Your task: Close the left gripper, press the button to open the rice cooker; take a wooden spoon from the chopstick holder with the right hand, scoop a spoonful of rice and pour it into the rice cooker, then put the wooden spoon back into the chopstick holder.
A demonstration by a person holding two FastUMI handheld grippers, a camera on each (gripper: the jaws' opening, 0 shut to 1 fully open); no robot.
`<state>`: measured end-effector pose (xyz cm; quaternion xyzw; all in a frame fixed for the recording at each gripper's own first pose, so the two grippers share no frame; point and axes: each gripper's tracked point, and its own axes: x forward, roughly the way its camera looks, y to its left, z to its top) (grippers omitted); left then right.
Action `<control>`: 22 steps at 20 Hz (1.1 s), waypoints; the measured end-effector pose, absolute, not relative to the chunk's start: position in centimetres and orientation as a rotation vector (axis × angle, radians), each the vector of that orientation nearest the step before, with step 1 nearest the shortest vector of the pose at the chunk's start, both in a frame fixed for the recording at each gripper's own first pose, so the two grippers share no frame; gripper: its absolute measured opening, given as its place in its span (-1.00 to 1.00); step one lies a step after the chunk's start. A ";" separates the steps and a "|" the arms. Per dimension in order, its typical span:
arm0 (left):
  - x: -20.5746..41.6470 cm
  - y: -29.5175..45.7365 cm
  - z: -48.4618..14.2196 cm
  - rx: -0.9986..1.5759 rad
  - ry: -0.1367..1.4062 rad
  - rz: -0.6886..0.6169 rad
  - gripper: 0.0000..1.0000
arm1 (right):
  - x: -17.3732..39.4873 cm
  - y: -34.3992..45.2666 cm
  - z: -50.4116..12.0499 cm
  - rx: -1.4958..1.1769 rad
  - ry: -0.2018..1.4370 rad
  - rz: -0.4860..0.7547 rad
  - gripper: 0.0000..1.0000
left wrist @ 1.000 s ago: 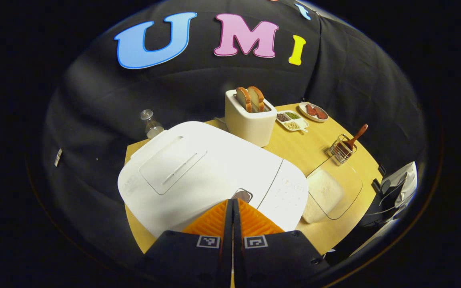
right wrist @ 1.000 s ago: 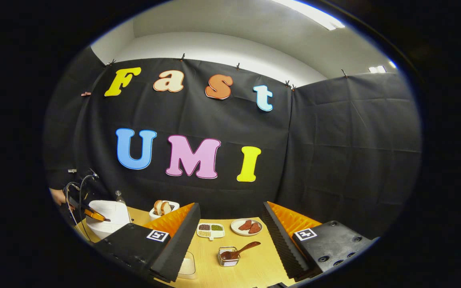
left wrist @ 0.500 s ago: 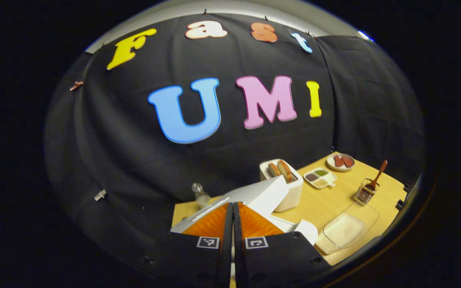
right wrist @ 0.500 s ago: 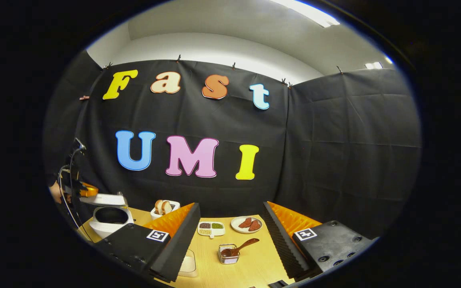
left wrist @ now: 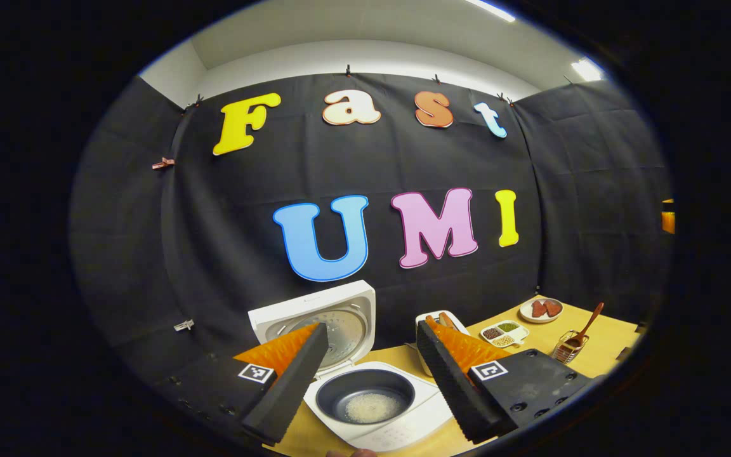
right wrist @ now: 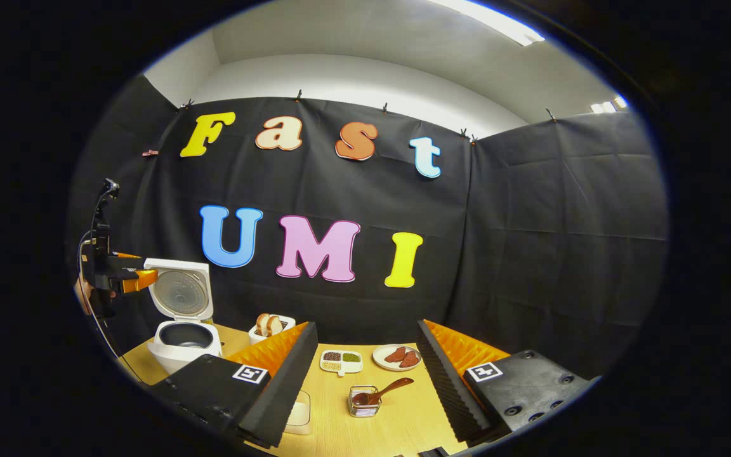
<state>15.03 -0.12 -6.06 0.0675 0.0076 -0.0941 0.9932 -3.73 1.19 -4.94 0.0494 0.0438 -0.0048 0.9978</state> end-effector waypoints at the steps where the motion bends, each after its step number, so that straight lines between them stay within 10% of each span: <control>1: 13.8 -0.5 -5.6 0.114 0.006 -0.180 0.94 | -3.6 1.1 -5.1 0.097 0.084 0.007 0.95; 22: 0.1 -5.2 -6.6 -0.059 0.034 0.144 0.97 | 4.0 -7.6 -17.0 0.257 0.135 0.150 0.95</control>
